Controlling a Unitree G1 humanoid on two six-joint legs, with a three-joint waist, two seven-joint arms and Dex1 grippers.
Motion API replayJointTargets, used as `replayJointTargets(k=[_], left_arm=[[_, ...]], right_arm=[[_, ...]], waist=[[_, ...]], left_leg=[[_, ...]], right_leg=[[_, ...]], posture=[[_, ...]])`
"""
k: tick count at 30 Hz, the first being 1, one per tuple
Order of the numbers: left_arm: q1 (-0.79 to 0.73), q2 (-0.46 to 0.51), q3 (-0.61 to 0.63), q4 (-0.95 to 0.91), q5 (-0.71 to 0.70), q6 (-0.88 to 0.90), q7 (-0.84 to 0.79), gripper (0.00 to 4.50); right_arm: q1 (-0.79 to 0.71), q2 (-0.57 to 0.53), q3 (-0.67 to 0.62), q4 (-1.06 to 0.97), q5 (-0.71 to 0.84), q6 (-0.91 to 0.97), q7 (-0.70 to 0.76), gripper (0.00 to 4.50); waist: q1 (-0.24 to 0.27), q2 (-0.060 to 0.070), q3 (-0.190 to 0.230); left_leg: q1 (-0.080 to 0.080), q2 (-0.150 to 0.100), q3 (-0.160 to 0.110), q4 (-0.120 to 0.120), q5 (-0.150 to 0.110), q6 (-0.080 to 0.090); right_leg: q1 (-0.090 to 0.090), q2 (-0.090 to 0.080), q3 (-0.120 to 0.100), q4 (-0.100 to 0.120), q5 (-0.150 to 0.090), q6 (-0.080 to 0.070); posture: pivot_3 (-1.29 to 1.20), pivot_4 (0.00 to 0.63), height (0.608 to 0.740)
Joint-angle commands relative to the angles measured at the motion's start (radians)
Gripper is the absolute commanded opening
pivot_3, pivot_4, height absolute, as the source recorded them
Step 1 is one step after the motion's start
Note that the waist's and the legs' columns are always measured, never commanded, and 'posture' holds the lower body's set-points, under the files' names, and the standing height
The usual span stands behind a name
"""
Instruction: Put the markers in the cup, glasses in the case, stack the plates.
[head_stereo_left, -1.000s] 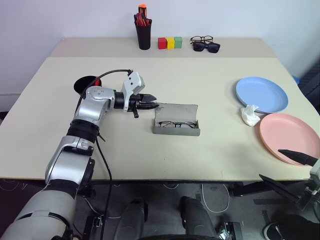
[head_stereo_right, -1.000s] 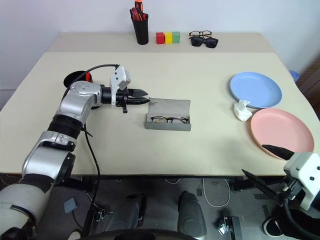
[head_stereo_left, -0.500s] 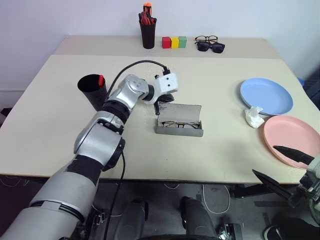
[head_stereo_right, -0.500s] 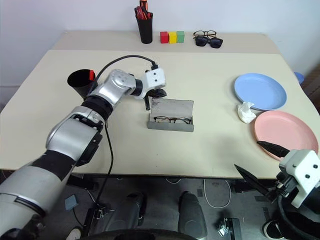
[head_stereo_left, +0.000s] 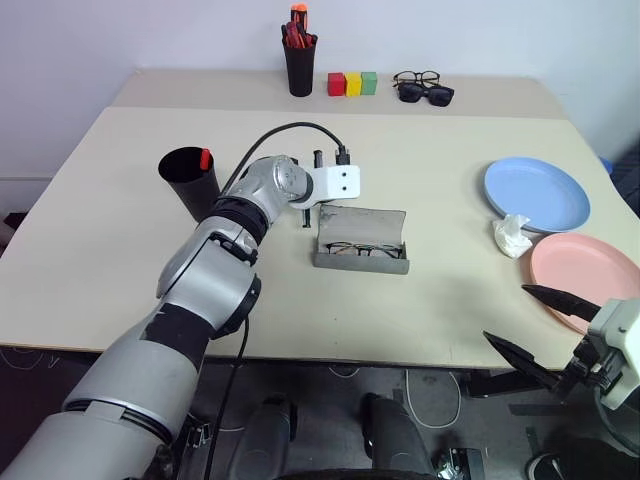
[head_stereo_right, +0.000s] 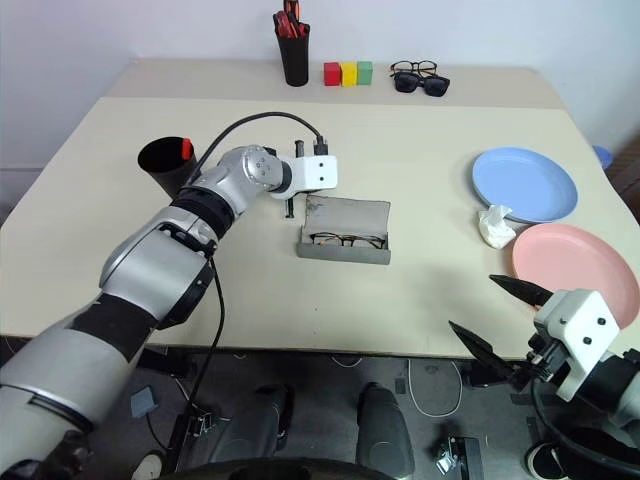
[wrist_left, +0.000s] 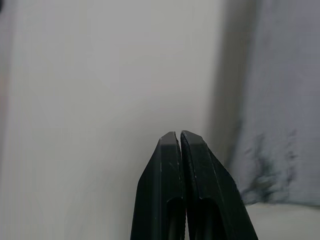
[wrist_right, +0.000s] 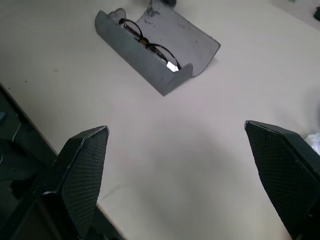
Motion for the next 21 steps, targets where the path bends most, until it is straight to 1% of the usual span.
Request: replayJointTargets(k=[1,4,7,11,17,21], left_arm=[[-0.028,-0.024,0.088,-0.002,-0.084,0.060,-0.174,0.06],[-0.028,-0.017,0.121,-0.005,-0.107,0.101,-0.277,0.06],[-0.035,-0.003,0.161,-0.008,-0.147,0.189,-0.421,0.06],[-0.024,0.007,0.172,-0.027,-0.167,0.261,-0.604,0.06],[0.029,-0.009,0.155,-0.086,-0.177,0.279,-0.766,0.06],[0.080,-0.013,0.136,-0.153,-0.181,0.308,-0.828,0.06]], right_arm=[[-0.014,-0.013,-0.003,0.001,0.003,0.003,-0.010,4.46],[-0.024,-0.015,-0.002,0.002,0.003,0.007,-0.011,4.46],[-0.036,-0.014,0.003,0.004,0.002,0.010,-0.016,4.46],[-0.047,-0.012,0.016,0.019,-0.006,0.004,-0.016,4.46],[-0.063,-0.012,0.030,0.038,-0.007,0.008,-0.017,4.46],[-0.062,-0.005,0.026,0.051,0.002,0.021,-0.022,4.46]], waist=[[-0.001,0.000,0.000],[-0.004,0.000,0.000],[-0.004,0.000,0.000],[-0.004,0.000,0.000],[-0.002,0.001,0.000],[-0.003,0.001,0.000]], left_leg=[[0.000,0.000,0.000,0.000,0.000,0.000],[0.000,0.000,0.000,0.000,0.000,0.000],[0.000,0.000,0.000,0.000,0.000,0.000],[0.001,0.000,0.000,0.001,0.000,0.000],[0.001,0.000,0.000,0.001,0.000,0.000],[0.001,0.000,-0.001,0.002,0.000,0.000]], right_leg=[[0.000,0.000,0.000,0.000,0.000,0.000],[-0.001,0.000,0.000,0.000,0.000,0.000],[-0.001,0.000,0.000,0.002,0.000,0.000],[-0.001,0.000,0.000,0.004,0.000,0.000],[0.000,0.000,0.000,0.004,0.001,-0.002],[0.000,0.000,0.000,0.004,0.003,-0.004]], posture=[[0.00,0.150,0.739],[0.00,0.150,0.739],[0.00,0.150,0.739],[0.00,0.150,0.739],[0.00,0.150,0.739],[0.00,0.150,0.739]])
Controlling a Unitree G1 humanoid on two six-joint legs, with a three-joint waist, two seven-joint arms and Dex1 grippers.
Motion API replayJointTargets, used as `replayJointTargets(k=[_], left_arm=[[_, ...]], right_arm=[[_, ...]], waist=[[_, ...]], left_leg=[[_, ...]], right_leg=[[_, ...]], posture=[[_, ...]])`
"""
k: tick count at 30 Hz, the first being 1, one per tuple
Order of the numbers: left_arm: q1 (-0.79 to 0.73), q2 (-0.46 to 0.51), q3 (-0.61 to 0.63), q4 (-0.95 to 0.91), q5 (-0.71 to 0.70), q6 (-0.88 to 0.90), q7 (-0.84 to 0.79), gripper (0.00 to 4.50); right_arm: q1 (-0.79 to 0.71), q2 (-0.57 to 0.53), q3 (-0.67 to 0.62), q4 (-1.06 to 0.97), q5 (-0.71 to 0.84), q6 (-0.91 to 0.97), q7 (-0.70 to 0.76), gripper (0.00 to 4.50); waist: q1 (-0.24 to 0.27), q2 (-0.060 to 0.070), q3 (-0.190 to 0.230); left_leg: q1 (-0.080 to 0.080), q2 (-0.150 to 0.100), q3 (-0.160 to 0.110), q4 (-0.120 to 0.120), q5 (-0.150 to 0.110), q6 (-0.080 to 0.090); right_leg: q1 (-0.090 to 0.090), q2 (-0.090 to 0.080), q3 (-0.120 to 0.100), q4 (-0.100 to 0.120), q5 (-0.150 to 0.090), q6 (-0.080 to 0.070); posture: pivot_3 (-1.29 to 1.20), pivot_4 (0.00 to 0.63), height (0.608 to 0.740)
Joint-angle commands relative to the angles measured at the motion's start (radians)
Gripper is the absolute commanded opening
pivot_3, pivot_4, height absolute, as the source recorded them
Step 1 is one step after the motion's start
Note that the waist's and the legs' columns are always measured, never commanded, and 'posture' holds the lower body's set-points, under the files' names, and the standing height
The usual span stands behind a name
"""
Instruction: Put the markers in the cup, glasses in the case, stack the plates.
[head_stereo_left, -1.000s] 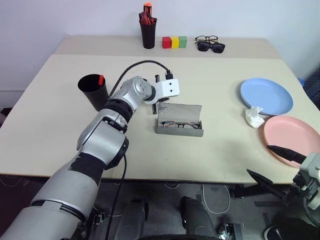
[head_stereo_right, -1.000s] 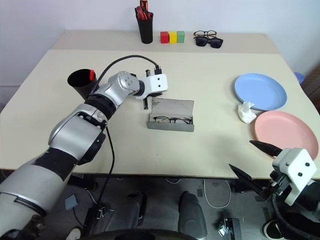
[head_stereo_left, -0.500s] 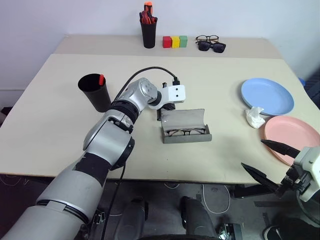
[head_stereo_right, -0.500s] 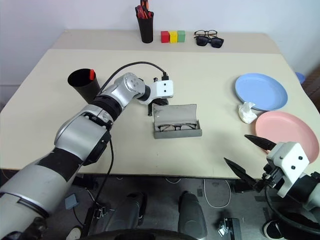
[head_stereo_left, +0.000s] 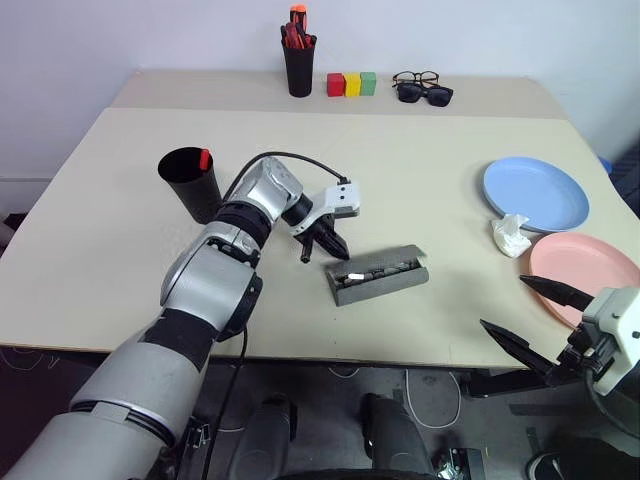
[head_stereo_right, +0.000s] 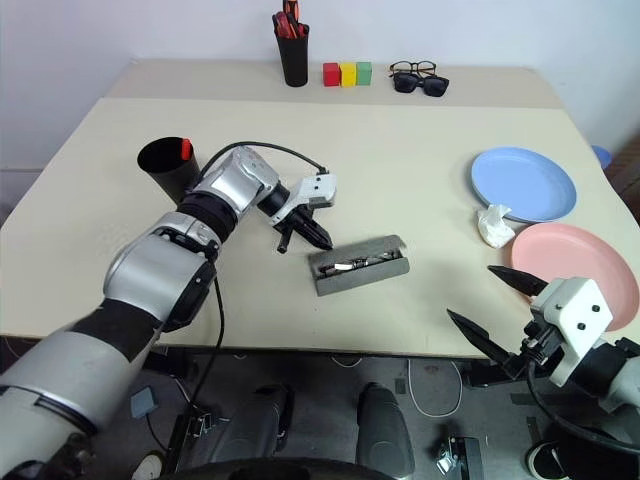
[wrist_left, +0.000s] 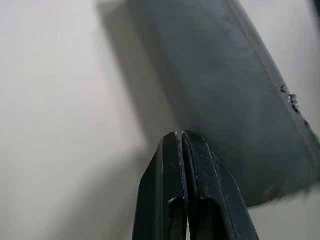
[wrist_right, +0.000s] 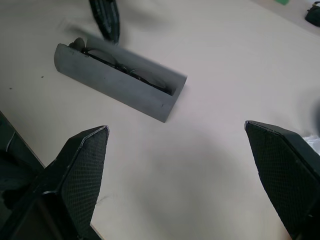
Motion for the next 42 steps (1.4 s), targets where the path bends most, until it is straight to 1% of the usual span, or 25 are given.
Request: replayJointTargets(k=[1,4,6,8,11,14,16,18,21,27,28,32,34,35,36,41,42], left_arm=[[0.039,0.001,-0.026,-0.086,-0.022,0.015,-0.058,0.06],[0.096,0.010,-0.028,-0.153,-0.027,0.006,-0.038,0.06],[0.119,0.009,0.046,-0.215,-0.101,0.002,0.013,0.06],[0.155,0.010,0.116,-0.309,-0.183,-0.039,0.050,0.06],[0.213,0.030,0.116,-0.519,-0.248,0.100,0.006,0.06],[0.296,0.078,0.052,-0.742,-0.297,0.219,-0.051,0.88],[0.326,0.089,0.033,-0.835,-0.313,0.279,-0.037,1.85],[0.335,0.090,0.029,-0.884,-0.327,0.323,-0.003,2.82],[0.338,0.087,0.027,-0.932,-0.348,0.366,0.053,4.45],[0.356,0.062,0.027,-1.013,-0.375,0.416,0.196,4.45],[0.364,0.060,0.023,-1.031,-0.378,0.417,0.213,4.45],[0.411,0.048,0.011,-1.117,-0.399,0.458,0.288,4.45],[0.435,0.055,-0.002,-1.155,-0.409,0.482,0.305,4.50],[0.444,0.061,-0.009,-1.171,-0.416,0.491,0.308,4.50],[0.452,0.069,-0.016,-1.185,-0.422,0.499,0.309,4.50],[0.461,0.100,-0.045,-1.202,-0.442,0.513,0.314,4.50],[0.459,0.104,-0.049,-1.202,-0.447,0.514,0.315,4.50]], right_arm=[[-0.001,0.003,-0.015,0.006,0.019,0.008,-0.012,4.46],[-0.006,0.025,-0.022,0.029,0.021,0.022,-0.051,4.46],[-0.010,0.048,-0.038,0.051,0.015,0.034,-0.097,4.46],[-0.008,0.063,-0.056,0.079,0.007,0.041,-0.126,4.46],[-0.004,0.067,-0.065,0.165,-0.030,0.035,-0.153,4.46],[-0.030,0.060,-0.049,0.274,-0.070,0.020,-0.180,4.46],[-0.055,0.054,-0.036,0.341,-0.083,0.004,-0.177,4.46],[-0.083,0.045,-0.023,0.403,-0.102,-0.009,-0.180,4.46],[-0.133,0.031,0.001,0.490,-0.127,-0.033,-0.177,4.46],[-0.225,0.012,0.055,0.612,-0.160,-0.072,-0.163,4.46],[-0.241,0.008,0.064,0.630,-0.165,-0.078,-0.161,4.46],[-0.297,-0.004,0.102,0.700,-0.178,-0.087,-0.152,4.46],[-0.310,-0.006,0.113,0.715,-0.168,-0.080,-0.141,3.91],[-0.311,-0.006,0.115,0.716,-0.164,-0.078,-0.136,3.55],[-0.315,-0.007,0.118,0.721,-0.166,-0.079,-0.137,3.08],[-0.318,-0.004,0.126,0.719,-0.169,-0.078,-0.138,0.46],[-0.318,-0.003,0.127,0.717,-0.170,-0.079,-0.139,0.04]], waist=[[-0.001,0.000,0.000],[-0.002,0.001,0.000],[-0.001,0.001,0.000],[0.000,0.001,0.000],[0.000,0.001,0.000],[-0.002,0.004,-0.002],[-0.005,0.006,-0.003],[-0.005,0.006,-0.003],[-0.010,0.006,-0.003],[-0.014,0.006,-0.003],[-0.017,0.006,-0.003],[-0.026,0.007,-0.003],[-0.026,0.007,-0.003],[-0.026,0.007,-0.003],[-0.026,0.007,-0.003],[-0.025,0.007,-0.003],[-0.025,0.007,-0.003]], left_leg=[[0.000,0.000,0.000,0.000,0.000,0.000],[0.002,0.000,0.000,0.000,0.000,0.000],[0.002,0.000,0.000,0.000,0.000,0.000],[0.002,0.000,0.000,0.000,0.000,0.000],[0.002,0.000,0.000,0.000,0.000,0.000],[0.003,0.000,0.000,-0.001,0.000,0.000],[0.005,0.000,0.000,-0.002,0.000,0.000],[0.006,0.000,0.000,-0.002,0.000,0.000],[0.007,0.000,0.001,0.000,0.000,0.000],[0.008,0.000,0.001,-0.001,0.000,0.000],[0.008,0.000,0.001,-0.001,0.000,0.000],[0.008,0.000,0.001,-0.001,0.000,0.000],[0.009,0.000,0.001,-0.002,0.000,0.000],[0.009,0.000,0.000,-0.002,0.000,0.000],[0.009,0.000,0.000,-0.002,0.000,0.000],[0.009,0.000,0.001,-0.001,0.000,0.000],[0.009,0.000,0.001,-0.001,0.000,0.000]], right_leg=[[0.000,0.000,0.000,0.000,0.000,0.000],[0.001,0.000,0.000,0.001,0.000,0.000],[0.001,0.000,0.000,0.001,0.000,0.000],[0.001,0.000,0.000,0.001,0.000,0.000],[0.001,0.000,0.001,0.001,0.000,-0.001],[0.002,0.000,0.001,0.000,0.000,-0.001],[0.003,0.000,0.001,0.001,0.000,-0.001],[0.003,0.000,0.001,0.002,-0.002,-0.004],[0.004,0.000,0.002,0.001,-0.002,-0.005],[0.005,0.000,0.002,0.002,-0.001,-0.004],[0.005,0.000,0.002,0.002,0.000,-0.002],[0.005,0.000,0.002,0.001,0.000,-0.001],[0.005,0.000,0.002,0.002,0.000,-0.001],[0.005,0.000,0.002,0.002,0.000,-0.001],[0.005,0.000,0.002,0.002,0.000,-0.001],[0.006,0.000,0.002,0.002,0.000,-0.001],[0.006,0.000,0.002,0.002,0.000,-0.001]], posture=[[0.00,0.150,0.739],[0.00,0.150,0.739],[0.00,0.150,0.739],[0.00,0.150,0.739],[0.00,0.150,0.739],[0.00,0.150,0.739],[0.00,0.150,0.739],[0.00,0.150,0.739],[0.00,0.150,0.739],[0.00,0.150,0.739],[0.00,0.150,0.739],[0.00,0.150,0.739],[0.00,0.150,0.739],[0.00,0.150,0.739],[0.00,0.150,0.739],[0.00,0.150,0.739],[0.00,0.150,0.739]])
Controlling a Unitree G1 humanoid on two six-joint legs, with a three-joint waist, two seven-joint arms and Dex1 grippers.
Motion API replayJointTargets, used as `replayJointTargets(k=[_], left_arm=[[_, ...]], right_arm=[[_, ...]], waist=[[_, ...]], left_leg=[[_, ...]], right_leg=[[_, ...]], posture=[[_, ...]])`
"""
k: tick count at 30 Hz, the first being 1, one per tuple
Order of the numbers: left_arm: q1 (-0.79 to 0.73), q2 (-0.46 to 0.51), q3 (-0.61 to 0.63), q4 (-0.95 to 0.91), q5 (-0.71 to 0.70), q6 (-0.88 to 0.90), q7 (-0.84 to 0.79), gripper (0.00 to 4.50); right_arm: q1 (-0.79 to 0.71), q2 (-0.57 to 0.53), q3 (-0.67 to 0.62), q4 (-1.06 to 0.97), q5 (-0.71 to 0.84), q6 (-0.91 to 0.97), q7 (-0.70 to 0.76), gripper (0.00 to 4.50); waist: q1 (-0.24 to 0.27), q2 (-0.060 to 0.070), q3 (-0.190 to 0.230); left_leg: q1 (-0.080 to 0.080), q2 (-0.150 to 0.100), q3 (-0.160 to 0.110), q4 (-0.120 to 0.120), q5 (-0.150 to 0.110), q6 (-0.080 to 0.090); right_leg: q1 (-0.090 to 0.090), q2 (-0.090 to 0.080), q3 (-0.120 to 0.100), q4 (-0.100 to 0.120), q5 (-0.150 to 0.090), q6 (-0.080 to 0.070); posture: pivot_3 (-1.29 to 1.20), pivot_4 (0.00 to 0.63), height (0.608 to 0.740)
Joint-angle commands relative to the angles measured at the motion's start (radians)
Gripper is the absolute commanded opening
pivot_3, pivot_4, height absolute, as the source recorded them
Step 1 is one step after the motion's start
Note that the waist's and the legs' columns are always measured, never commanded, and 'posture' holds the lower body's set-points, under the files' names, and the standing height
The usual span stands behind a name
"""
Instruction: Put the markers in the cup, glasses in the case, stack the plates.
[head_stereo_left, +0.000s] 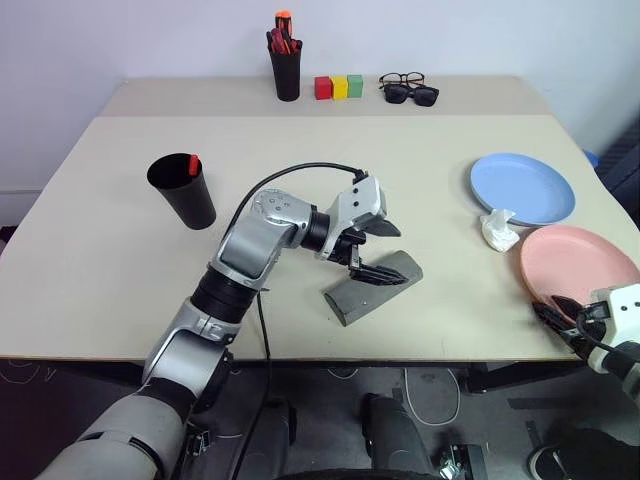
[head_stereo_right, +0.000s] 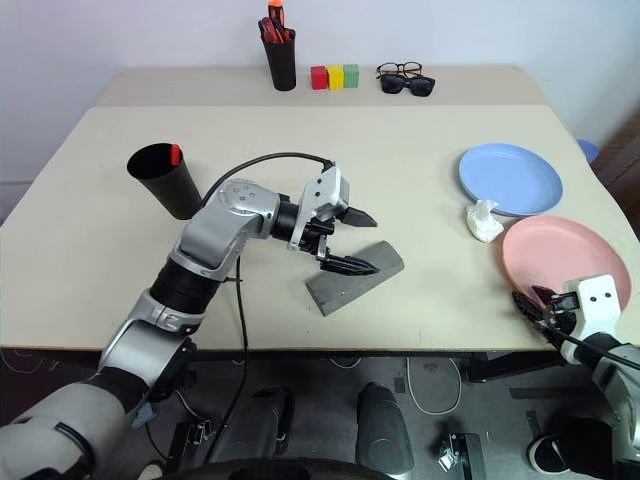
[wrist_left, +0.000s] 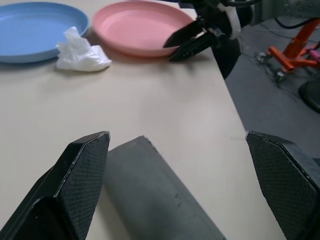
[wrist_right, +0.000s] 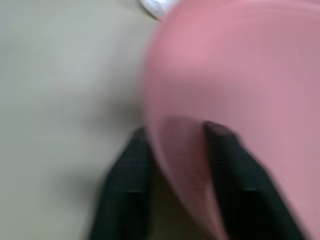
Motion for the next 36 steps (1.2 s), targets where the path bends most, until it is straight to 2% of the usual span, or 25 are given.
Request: replayJointTargets(k=[1,7,10,13,20,24,28,32,35,36], left_arm=[[-0.006,0.006,-0.011,-0.032,-0.032,0.001,0.002,4.50],[-0.010,0.011,-0.024,-0.029,-0.053,0.003,0.013,4.50],[-0.010,0.013,-0.026,-0.031,-0.063,0.007,0.023,4.50],[-0.008,0.012,-0.024,-0.037,-0.072,0.016,0.041,4.50],[0.015,0.017,-0.016,-0.056,-0.083,0.049,0.112,4.50],[0.072,0.031,0.012,-0.122,-0.100,0.110,0.186,4.50],[0.117,0.049,0.032,-0.189,-0.120,0.165,0.242,4.50],[0.151,0.068,0.045,-0.244,-0.143,0.214,0.288,4.50],[0.159,0.076,0.048,-0.253,-0.156,0.227,0.308,4.50],[0.160,0.078,0.046,-0.251,-0.158,0.226,0.311,4.50]], right_arm=[[0.007,-0.011,-0.004,-0.010,-0.006,-0.013,-0.007,0.04],[-0.010,-0.026,-0.002,-0.056,-0.045,-0.063,-0.052,0.04],[-0.064,-0.056,0.002,-0.060,-0.086,-0.106,-0.082,0.04],[-0.184,-0.112,0.055,0.008,-0.149,-0.175,-0.089,0.04],[-0.508,-0.180,0.248,0.380,-0.283,-0.399,-0.037,0.04],[-0.799,-0.182,0.375,0.774,-0.403,-0.565,-0.081,0.04],[-0.974,-0.174,0.444,1.025,-0.477,-0.659,-0.144,0.04],[-1.076,-0.163,0.479,1.146,-0.516,-0.712,-0.199,1.44],[-1.109,-0.154,0.474,1.162,-0.505,-0.742,-0.208,3.09],[-1.112,-0.151,0.466,1.158,-0.494,-0.752,-0.202,3.49]], waist=[[0.000,-0.001,0.000],[0.001,-0.001,0.000],[-0.004,0.000,0.000],[-0.008,0.001,0.000],[-0.004,0.001,0.000],[-0.008,0.003,0.001],[-0.011,0.003,0.002],[-0.011,0.003,0.002],[-0.010,0.003,0.002],[-0.011,0.003,0.002]], left_leg=[[0.000,0.000,0.000,0.000,0.000,0.000],[0.000,0.000,0.000,0.000,0.000,0.000],[0.000,0.000,0.000,0.000,0.000,0.000],[0.000,0.000,0.001,0.000,0.000,0.000],[0.001,0.000,0.001,0.000,0.000,0.000],[0.000,-0.001,0.002,-0.001,0.000,0.000],[0.000,-0.001,0.001,-0.002,0.001,-0.001],[0.000,-0.001,0.001,-0.002,0.001,-0.001],[0.000,-0.001,0.001,-0.001,0.001,-0.001],[0.000,-0.001,0.001,-0.001,0.001,-0.002]], right_leg=[[0.000,0.000,0.000,0.000,0.000,0.000],[0.000,0.000,0.000,-0.001,0.000,0.000],[0.000,0.000,0.000,-0.001,0.000,0.000],[0.000,0.000,0.001,0.000,-0.001,-0.001],[0.000,0.000,0.001,0.000,0.001,0.000],[0.000,0.000,0.002,-0.002,0.000,0.000],[-0.002,0.000,0.002,-0.001,0.000,0.000],[-0.001,0.000,0.003,-0.001,0.000,0.000],[-0.001,0.000,0.003,-0.001,0.000,0.000],[-0.001,0.000,0.003,-0.001,0.000,0.000]], posture=[[0.00,0.150,0.739],[0.00,0.150,0.739],[0.00,0.150,0.739],[0.00,0.150,0.739],[0.00,0.150,0.739],[0.00,0.150,0.739],[0.00,0.150,0.739],[0.00,0.150,0.739],[0.00,0.150,0.739],[0.00,0.150,0.739]])
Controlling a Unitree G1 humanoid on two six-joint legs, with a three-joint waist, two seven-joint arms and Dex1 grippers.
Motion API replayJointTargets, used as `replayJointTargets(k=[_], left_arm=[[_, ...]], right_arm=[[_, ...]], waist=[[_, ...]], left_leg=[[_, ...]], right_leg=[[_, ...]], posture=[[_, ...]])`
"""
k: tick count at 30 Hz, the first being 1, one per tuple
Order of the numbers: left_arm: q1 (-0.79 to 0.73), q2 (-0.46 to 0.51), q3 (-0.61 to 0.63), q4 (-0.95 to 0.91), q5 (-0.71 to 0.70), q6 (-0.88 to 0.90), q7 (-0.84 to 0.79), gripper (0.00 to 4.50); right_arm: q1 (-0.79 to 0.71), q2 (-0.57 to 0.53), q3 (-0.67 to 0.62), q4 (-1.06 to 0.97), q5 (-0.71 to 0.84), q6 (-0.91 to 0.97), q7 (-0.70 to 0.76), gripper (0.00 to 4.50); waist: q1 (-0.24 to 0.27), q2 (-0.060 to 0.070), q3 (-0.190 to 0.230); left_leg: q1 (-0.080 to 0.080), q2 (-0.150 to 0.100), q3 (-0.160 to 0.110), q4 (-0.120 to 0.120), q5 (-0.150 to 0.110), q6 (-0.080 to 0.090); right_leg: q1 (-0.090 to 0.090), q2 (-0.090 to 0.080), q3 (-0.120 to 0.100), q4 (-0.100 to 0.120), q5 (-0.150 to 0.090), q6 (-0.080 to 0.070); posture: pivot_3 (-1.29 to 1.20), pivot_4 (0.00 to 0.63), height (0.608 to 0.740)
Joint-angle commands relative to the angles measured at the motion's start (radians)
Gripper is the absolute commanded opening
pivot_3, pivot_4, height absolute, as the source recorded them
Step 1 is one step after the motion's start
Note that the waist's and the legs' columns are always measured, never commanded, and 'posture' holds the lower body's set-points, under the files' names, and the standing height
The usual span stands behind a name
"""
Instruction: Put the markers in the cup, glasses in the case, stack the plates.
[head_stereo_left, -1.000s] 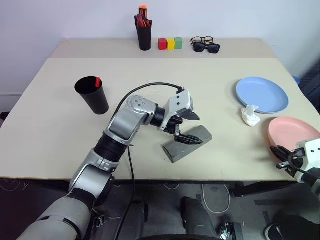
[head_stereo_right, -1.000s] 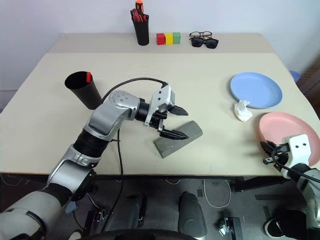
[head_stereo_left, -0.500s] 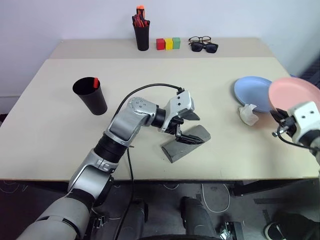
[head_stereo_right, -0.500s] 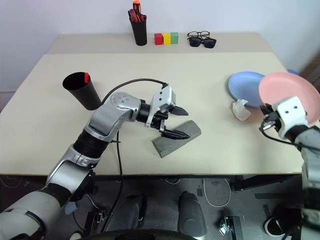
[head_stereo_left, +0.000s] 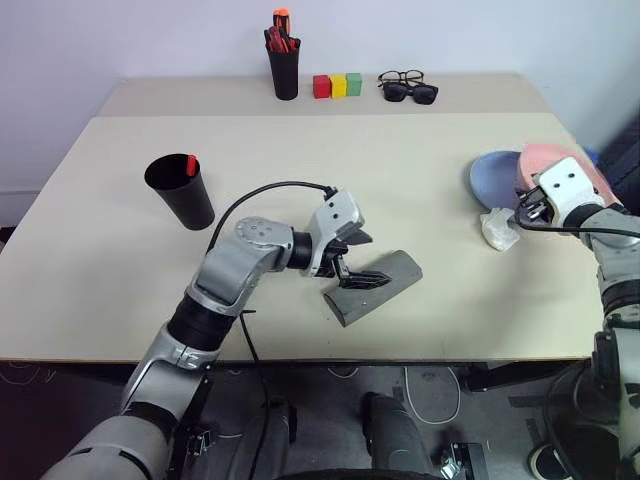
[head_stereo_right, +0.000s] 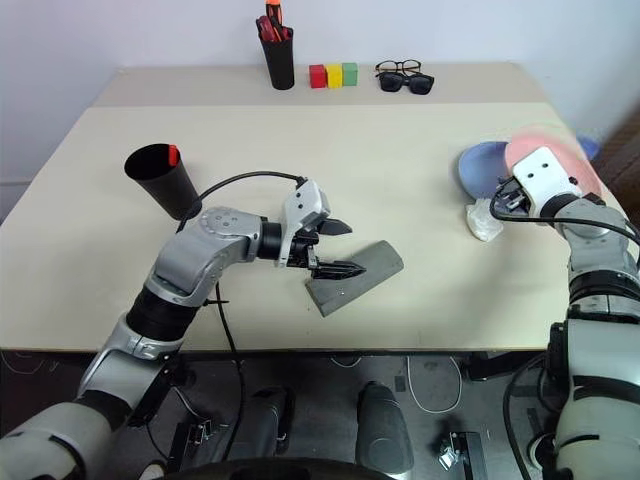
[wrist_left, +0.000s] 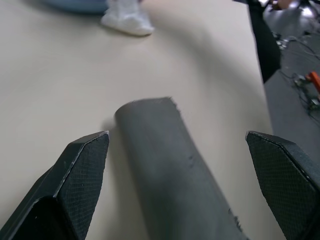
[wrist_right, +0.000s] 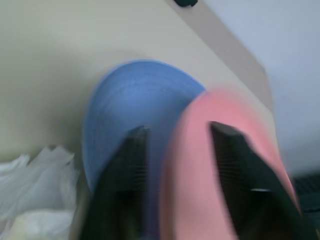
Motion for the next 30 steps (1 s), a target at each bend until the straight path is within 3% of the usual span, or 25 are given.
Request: replayJointTargets(k=[1,6,12,15,19,26,30], left_arm=[[0.000,0.001,0.014,-0.041,-0.027,-0.002,0.017,4.50],[-0.010,-0.009,0.001,-0.011,-0.034,-0.021,0.021,4.50],[-0.029,-0.029,-0.018,0.035,-0.035,-0.054,0.011,4.50],[-0.040,-0.037,-0.023,0.051,-0.037,-0.065,0.006,4.50],[-0.040,-0.043,-0.030,0.059,-0.037,-0.077,0.002,4.50],[-0.035,-0.037,-0.023,0.059,-0.039,-0.074,0.010,4.50],[-0.028,-0.028,-0.010,0.048,-0.043,-0.063,0.023,4.50]], right_arm=[[-0.035,0.000,-0.039,-0.018,0.049,-0.044,0.013,3.49],[0.058,0.003,-0.148,-0.175,0.210,-0.007,0.109,3.49],[0.401,0.003,-0.292,-0.719,0.411,0.266,0.131,3.49],[0.569,0.000,-0.357,-0.920,0.422,0.379,0.073,3.49],[0.735,0.012,-0.446,-1.000,0.367,0.417,-0.044,3.49],[0.829,0.132,-0.496,-1.159,0.574,0.653,-0.026,3.49],[0.762,0.200,-0.491,-1.137,0.665,0.728,-0.024,3.49]], waist=[[-0.001,0.000,0.000],[0.001,0.000,0.000],[0.010,0.001,0.000],[0.010,0.001,-0.001],[0.006,0.002,-0.001],[0.002,0.002,-0.001],[0.004,0.003,-0.002]], left_leg=[[0.000,0.000,0.000,0.000,0.000,0.000],[0.000,0.000,0.000,0.000,0.000,0.000],[0.000,0.000,-0.001,0.001,0.000,0.000],[0.000,0.000,-0.001,0.001,0.000,0.000],[0.000,0.000,0.000,0.002,0.000,0.000],[0.001,0.000,0.000,0.002,0.000,0.000],[0.001,0.000,0.000,0.002,0.000,0.000]], right_leg=[[0.000,0.000,0.000,0.000,0.000,0.000],[0.000,0.000,0.000,0.000,0.000,0.000],[0.001,0.000,0.000,0.000,0.000,0.000],[0.001,0.000,0.000,0.001,0.000,0.000],[0.001,0.000,0.000,0.001,0.000,-0.001],[0.001,0.000,0.000,0.001,-0.001,-0.003],[0.001,0.000,0.000,0.001,-0.001,-0.003]], posture=[[0.00,0.150,0.739],[0.00,0.150,0.739],[0.00,0.150,0.739],[0.00,0.150,0.739],[0.00,0.150,0.739],[0.00,0.150,0.739],[0.00,0.150,0.739]])
